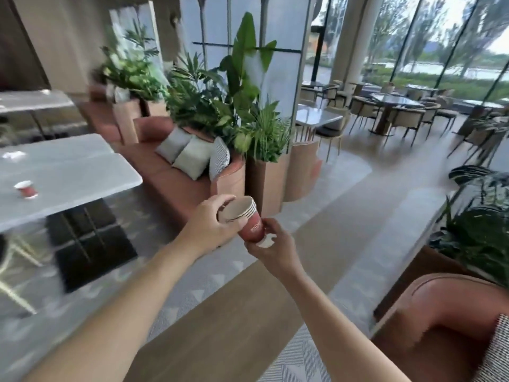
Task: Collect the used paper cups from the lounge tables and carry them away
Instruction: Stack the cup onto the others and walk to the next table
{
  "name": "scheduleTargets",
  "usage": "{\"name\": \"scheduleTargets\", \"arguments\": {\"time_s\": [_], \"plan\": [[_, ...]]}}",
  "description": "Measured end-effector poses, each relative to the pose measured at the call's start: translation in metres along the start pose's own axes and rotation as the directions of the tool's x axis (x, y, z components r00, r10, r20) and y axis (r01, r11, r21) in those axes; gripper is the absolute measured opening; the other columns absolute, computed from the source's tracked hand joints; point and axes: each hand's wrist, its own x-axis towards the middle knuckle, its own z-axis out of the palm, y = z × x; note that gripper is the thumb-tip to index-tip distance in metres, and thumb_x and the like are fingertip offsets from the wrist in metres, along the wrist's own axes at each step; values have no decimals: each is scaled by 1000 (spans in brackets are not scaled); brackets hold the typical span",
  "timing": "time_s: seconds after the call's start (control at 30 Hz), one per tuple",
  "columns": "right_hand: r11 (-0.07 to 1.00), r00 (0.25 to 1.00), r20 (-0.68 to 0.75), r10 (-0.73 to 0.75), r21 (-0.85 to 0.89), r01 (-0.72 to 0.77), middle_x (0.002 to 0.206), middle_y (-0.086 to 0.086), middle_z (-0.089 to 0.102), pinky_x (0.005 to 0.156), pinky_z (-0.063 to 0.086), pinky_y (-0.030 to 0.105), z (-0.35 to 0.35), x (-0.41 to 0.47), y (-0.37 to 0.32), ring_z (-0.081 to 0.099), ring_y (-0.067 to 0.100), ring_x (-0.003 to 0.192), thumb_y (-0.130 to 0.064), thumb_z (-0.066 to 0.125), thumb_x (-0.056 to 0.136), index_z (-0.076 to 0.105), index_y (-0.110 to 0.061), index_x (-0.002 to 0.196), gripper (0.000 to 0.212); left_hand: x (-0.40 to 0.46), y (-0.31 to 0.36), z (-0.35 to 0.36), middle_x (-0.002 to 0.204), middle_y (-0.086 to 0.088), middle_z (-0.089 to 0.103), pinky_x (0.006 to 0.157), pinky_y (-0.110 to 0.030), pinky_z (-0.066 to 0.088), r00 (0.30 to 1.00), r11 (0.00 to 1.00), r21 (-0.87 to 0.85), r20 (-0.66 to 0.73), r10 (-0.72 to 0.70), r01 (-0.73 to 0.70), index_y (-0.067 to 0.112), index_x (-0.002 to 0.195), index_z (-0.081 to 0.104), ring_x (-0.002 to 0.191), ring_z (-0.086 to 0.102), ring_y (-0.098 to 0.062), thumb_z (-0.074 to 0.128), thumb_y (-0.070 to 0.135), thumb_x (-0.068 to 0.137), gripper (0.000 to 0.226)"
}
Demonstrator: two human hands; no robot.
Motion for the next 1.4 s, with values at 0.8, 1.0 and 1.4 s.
{"name": "scheduleTargets", "arguments": {"time_s": [0.8,1.0,1.4], "plan": [[983,989,77,-123,-126,132,115,-19,56,91,48,17,104,-81,-125,58,3,107,-47,85,69,64,-29,124,62,-113,-82,-120,121,17,64,94,-26,44,978,987,85,-151,145,-134,33,133,60,114,55,-5,69,40,98,37],[938,958,138,-250,-209,274,120,-19,54,97,52,30,193,-75,-181,58,9,112,-52,81,72,61,-30,128,64,-141,-137,-205,123,23,59,92,-16,41,966,988,123,-226,124,-98,39,135,54,118,52,0,58,61,91,50],[839,833,381,-402,-210,501,112,-18,56,100,44,34,402,-93,-260,56,10,110,-61,72,73,61,-28,122,61,-241,-264,-348,127,12,61,101,-29,42,894,975,154,-441,-77,160,28,137,58,119,53,-10,59,61,85,61]]}}
